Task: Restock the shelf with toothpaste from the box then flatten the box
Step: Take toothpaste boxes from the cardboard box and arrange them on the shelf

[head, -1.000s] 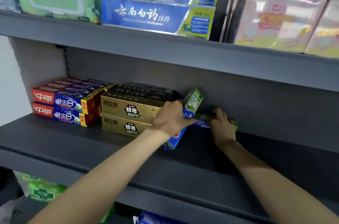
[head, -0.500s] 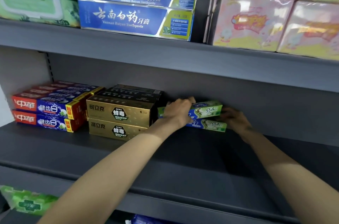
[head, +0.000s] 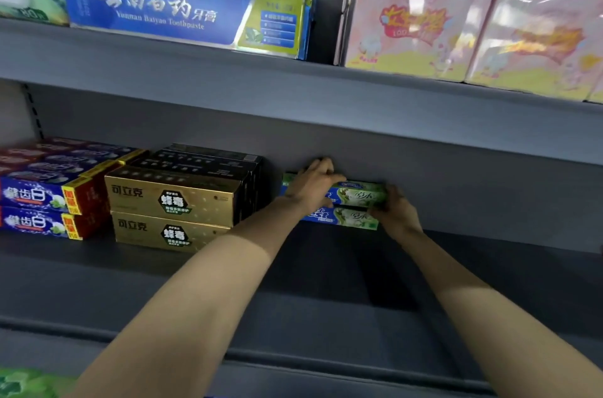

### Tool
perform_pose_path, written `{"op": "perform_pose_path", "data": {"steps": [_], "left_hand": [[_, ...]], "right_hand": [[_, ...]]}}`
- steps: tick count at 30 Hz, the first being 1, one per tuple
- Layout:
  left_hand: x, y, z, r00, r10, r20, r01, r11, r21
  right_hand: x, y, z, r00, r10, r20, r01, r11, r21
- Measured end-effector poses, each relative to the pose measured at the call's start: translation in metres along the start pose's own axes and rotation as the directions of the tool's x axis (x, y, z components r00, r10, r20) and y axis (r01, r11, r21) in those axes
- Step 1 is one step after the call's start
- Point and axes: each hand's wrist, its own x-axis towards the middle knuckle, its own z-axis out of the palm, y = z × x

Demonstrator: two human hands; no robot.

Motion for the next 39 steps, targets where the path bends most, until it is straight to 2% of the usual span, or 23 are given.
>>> {"op": "perform_pose_path", "data": {"steps": [4, 9, 12, 19, 23, 25, 28, 30, 36, 39], "left_hand": [[-0.001, -0.002, 0.008, 0.999, 0.013, -0.041, -0.010, 0.997, 0.071], [-0.003, 0.000, 0.011, 0.996, 0.004, -0.089, -0.002, 1.000, 0.024], [-0.008, 0.000, 0.012, 0.998, 0.035, -0.058, -0.035, 0.999, -0.009], [-0.020, -0.006, 0.015, 1.000, 0.026, 0.006, -0.025, 0.989, -0.146], [-0.026, -0.008, 0.025, 0.994, 0.067, 0.083, -0.058, 0.992, -0.112], [-0.027, -0.006, 0.029, 0.992, 0.067, 0.104, -0.060, 0.995, -0.077], [-0.027, 0.001, 0.031, 0.995, 0.055, 0.085, -0.050, 0.997, -0.060], [-0.027, 0.002, 0.031, 0.996, 0.047, 0.078, -0.041, 0.997, -0.073], [-0.027, 0.004, 0.027, 0.993, 0.013, 0.116, 0.007, 0.985, -0.171], [-0.032, 0.003, 0.019, 0.997, -0.043, 0.063, 0.053, 0.986, -0.159]], "right_hand": [[-0.001, 0.002, 0.002, 0.997, 0.023, -0.068, -0.016, 0.996, 0.092], [-0.003, -0.001, 0.001, 0.996, 0.020, -0.083, -0.008, 0.990, 0.138], [-0.003, 0.004, 0.002, 0.997, 0.013, -0.078, -0.002, 0.991, 0.133], [-0.001, 0.004, -0.007, 0.998, -0.011, 0.063, 0.006, 0.997, 0.081], [0.000, 0.004, -0.009, 0.985, -0.019, 0.172, 0.005, 0.997, 0.080], [0.001, 0.004, -0.007, 0.978, -0.033, 0.207, 0.029, 0.999, 0.023], [0.002, 0.003, -0.004, 0.974, -0.086, 0.210, 0.125, 0.976, -0.176], [0.001, 0.004, -0.002, 0.973, -0.106, 0.203, 0.155, 0.957, -0.246], [-0.009, -0.005, 0.003, 0.975, -0.085, 0.206, 0.152, 0.930, -0.335], [-0.023, -0.015, 0.006, 0.980, -0.059, 0.192, 0.120, 0.938, -0.326]]}}
